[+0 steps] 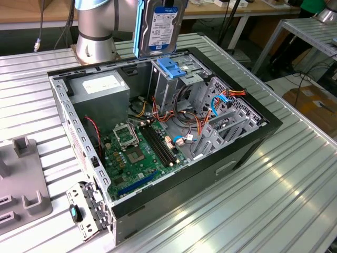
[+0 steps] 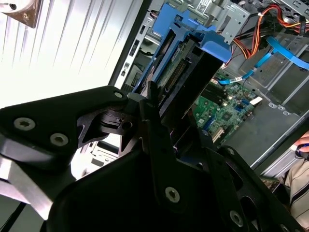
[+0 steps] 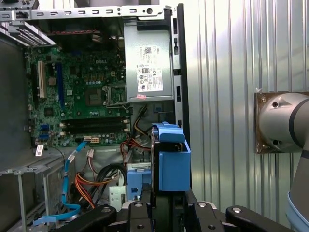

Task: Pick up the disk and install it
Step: 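Pick up the disk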

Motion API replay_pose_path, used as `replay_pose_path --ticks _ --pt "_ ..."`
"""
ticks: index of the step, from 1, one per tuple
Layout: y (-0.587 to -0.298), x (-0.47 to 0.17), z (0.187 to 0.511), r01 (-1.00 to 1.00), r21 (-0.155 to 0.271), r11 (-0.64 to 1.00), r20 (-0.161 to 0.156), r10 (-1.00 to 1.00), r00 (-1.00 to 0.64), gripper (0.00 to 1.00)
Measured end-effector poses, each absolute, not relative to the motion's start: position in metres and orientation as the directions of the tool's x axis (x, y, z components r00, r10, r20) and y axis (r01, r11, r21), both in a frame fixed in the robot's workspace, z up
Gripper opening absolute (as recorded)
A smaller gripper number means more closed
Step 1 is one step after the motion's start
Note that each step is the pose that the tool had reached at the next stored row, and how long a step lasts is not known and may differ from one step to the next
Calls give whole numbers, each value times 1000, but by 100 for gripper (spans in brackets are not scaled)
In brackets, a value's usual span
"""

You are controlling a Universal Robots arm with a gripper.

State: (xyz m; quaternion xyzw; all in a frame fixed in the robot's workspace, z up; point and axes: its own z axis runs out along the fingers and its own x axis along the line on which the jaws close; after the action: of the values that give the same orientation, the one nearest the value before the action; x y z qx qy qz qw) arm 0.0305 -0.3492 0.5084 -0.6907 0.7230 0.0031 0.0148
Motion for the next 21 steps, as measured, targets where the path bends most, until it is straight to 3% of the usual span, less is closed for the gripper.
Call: replay_pose_path --ticks 21 --pt "-349 97 508 -999 -16 46 -26 -999 -45 35"
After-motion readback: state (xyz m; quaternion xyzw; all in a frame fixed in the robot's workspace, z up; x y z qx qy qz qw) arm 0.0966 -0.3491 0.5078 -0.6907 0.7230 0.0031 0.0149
